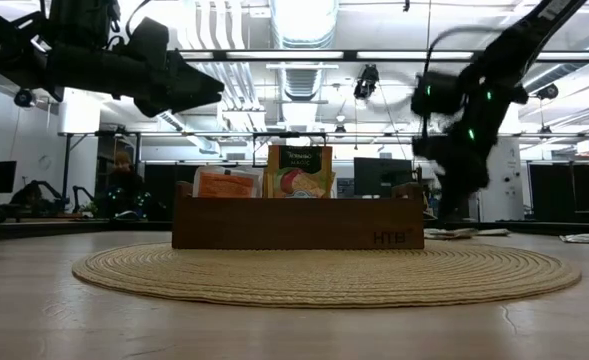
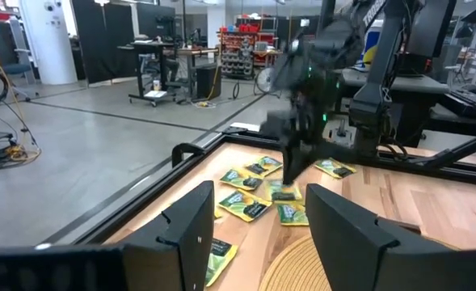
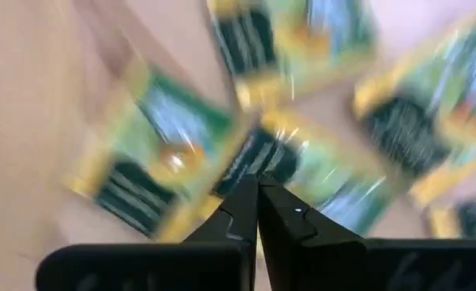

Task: Pick & Place Tea
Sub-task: Put the yellow tea bag into the right section of the wooden organizer

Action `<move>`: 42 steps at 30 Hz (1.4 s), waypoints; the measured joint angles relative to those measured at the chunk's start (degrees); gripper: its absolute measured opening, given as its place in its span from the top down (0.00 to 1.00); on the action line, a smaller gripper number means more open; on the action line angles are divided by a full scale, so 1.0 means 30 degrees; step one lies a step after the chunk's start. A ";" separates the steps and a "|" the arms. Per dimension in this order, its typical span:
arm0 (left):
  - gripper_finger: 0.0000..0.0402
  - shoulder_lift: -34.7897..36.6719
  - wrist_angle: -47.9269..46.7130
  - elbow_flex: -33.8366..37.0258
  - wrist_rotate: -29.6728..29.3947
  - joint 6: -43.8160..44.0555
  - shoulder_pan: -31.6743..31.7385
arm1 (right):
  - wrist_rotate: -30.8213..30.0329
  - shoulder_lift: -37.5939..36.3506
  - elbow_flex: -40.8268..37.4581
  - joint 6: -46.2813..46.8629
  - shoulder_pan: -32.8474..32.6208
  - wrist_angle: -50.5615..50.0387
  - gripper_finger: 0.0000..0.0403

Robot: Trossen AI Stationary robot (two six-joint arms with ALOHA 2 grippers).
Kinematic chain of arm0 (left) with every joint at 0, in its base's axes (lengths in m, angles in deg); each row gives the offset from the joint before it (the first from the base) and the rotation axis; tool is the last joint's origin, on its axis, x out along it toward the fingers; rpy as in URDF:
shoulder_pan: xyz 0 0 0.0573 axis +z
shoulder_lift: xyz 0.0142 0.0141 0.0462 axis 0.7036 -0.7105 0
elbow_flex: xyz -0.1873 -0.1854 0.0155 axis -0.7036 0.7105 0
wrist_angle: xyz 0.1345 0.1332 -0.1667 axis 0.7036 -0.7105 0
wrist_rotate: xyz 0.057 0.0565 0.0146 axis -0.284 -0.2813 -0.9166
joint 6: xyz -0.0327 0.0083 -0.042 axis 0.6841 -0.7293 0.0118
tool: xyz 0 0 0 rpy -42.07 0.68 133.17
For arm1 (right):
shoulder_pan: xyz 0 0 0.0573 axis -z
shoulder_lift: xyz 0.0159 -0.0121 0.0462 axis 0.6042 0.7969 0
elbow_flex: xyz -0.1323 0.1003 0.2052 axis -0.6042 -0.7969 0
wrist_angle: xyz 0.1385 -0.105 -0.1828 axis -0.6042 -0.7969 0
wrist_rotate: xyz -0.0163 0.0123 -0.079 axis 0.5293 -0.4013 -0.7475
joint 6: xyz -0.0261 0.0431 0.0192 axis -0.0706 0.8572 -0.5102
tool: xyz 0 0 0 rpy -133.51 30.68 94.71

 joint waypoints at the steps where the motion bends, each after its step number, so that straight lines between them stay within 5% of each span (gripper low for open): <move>1: 0.53 0.0008 0.0000 0.0000 0.0000 -0.0007 0.0000 | 0.0250 -0.0508 0.0152 0.0000 0.0007 0.0131 0.98; 10: 0.53 0.0022 -0.0008 0.0000 -0.0007 -0.0146 0.0000 | 0.4248 -0.3484 0.0472 -0.0266 -0.0046 -0.0045 0.98; 16: 0.53 0.0029 -0.0022 0.0000 -0.0007 -0.0168 0.0000 | 0.4508 -0.3804 0.0452 -0.1758 -0.0102 -0.1487 0.97; 28: 0.53 0.0037 -0.0080 0.0000 -0.0051 -0.0335 0.0000 | 0.3147 -0.3441 0.0321 -0.3618 -0.0960 -0.2782 0.64; 33: 0.53 0.0037 -0.0073 0.0000 -0.0058 -0.0346 0.0000 | 0.0023 -0.3448 -0.0102 -0.4215 -0.1648 -0.2857 0.49; 42: 0.53 0.0037 -0.0007 0.0000 -0.0066 -0.0357 0.0000 | -0.0970 -0.3448 -0.1486 -0.4058 -0.1741 -0.2047 0.42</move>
